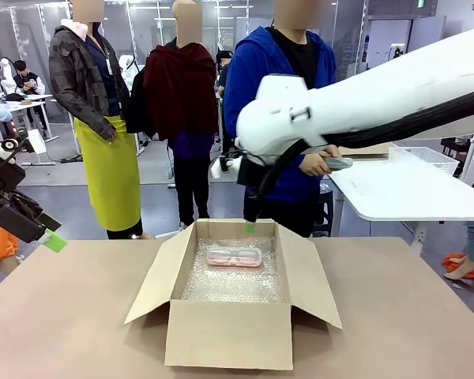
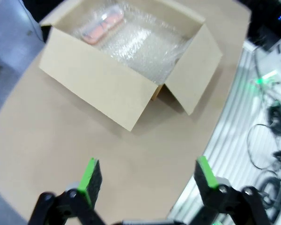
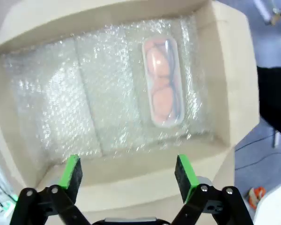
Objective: Pack the glasses set securely to prepare it for shipping.
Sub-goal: Put the Glasses case from the right side of the table into the Package Box.
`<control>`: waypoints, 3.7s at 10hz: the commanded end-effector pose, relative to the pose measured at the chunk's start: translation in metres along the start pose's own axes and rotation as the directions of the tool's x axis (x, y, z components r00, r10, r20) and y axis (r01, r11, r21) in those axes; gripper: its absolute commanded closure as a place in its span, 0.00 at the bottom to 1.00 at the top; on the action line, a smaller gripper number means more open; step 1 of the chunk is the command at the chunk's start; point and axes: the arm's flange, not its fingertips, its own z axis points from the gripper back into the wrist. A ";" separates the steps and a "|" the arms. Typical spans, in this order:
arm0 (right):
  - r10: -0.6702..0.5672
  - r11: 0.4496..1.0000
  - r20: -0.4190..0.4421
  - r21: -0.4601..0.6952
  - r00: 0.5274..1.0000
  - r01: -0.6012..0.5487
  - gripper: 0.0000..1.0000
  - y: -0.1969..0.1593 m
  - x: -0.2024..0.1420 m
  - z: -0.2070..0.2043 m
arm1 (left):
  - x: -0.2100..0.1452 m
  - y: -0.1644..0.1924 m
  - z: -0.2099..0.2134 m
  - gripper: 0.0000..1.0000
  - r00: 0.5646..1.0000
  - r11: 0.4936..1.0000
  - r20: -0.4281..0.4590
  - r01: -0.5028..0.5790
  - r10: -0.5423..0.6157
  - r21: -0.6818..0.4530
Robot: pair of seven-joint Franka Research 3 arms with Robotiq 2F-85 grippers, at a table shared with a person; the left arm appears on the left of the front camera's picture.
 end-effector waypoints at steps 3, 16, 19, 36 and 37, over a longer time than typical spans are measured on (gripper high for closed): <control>-0.235 0.968 0.232 -0.029 0.944 0.248 0.00 0.061 -0.106 0.027 | -0.001 0.002 0.001 0.00 1.000 1.000 0.021 0.021 -0.021 -0.019; -0.759 0.623 0.214 -0.034 0.614 0.782 0.00 0.185 -0.301 0.131 | -0.001 0.002 0.001 0.00 1.000 1.000 0.021 0.021 -0.021 -0.019; -0.759 0.623 0.214 -0.034 0.614 0.782 0.00 0.185 -0.301 0.131 | -0.001 0.002 0.001 0.00 1.000 1.000 0.021 0.021 -0.021 -0.019; -0.759 0.623 0.214 -0.034 0.614 0.782 0.00 0.185 -0.301 0.131 | -0.001 0.002 0.001 0.00 1.000 1.000 0.021 0.021 -0.021 -0.019; -0.759 0.623 0.214 -0.034 0.614 0.782 0.00 0.185 -0.301 0.131 | -0.001 0.002 0.001 0.00 1.000 1.000 0.021 0.021 -0.021 -0.019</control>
